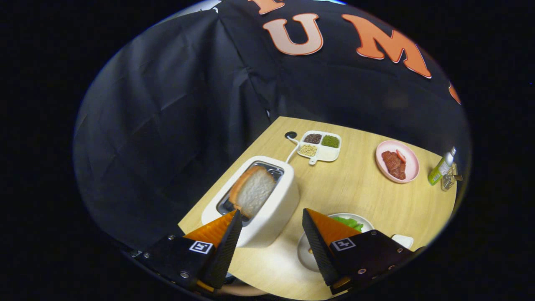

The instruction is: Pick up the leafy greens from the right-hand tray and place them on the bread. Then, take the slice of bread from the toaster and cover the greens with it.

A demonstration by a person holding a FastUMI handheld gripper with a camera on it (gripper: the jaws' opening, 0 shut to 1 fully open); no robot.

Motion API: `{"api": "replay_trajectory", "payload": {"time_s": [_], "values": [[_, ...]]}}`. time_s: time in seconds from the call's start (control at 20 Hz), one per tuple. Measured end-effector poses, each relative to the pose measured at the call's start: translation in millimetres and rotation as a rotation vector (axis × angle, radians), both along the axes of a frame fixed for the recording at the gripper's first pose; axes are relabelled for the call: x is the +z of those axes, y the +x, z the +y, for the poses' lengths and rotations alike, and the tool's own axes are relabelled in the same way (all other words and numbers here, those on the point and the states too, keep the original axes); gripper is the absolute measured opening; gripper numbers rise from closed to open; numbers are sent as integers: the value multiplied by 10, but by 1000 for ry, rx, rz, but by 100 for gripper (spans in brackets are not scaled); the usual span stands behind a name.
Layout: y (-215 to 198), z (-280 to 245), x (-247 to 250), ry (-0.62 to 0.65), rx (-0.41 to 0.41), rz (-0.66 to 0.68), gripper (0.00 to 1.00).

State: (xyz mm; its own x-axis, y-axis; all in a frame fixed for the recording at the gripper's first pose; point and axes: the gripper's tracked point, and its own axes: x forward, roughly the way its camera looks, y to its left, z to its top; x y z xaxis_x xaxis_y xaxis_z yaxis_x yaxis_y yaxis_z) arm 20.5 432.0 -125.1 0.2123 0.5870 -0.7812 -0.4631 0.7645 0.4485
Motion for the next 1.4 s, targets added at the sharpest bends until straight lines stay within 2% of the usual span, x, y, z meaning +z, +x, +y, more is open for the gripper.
{"api": "replay_trajectory", "payload": {"time_s": [0.4, 0.7, 0.9, 0.95, 1.2, 1.25, 1.4], "values": [[251, 467, -91, -76, -11, 53, 87], [366, 535, -510, -158, -36, 129, 79], [392, 583, -629, -171, -54, 160, 61], [380, 571, -618, -175, -54, 162, 52], [456, 487, -577, -144, -108, 162, 25], [473, 481, -527, -116, -122, 162, 17], [567, 378, -294, -31, -168, 143, 13]]}}
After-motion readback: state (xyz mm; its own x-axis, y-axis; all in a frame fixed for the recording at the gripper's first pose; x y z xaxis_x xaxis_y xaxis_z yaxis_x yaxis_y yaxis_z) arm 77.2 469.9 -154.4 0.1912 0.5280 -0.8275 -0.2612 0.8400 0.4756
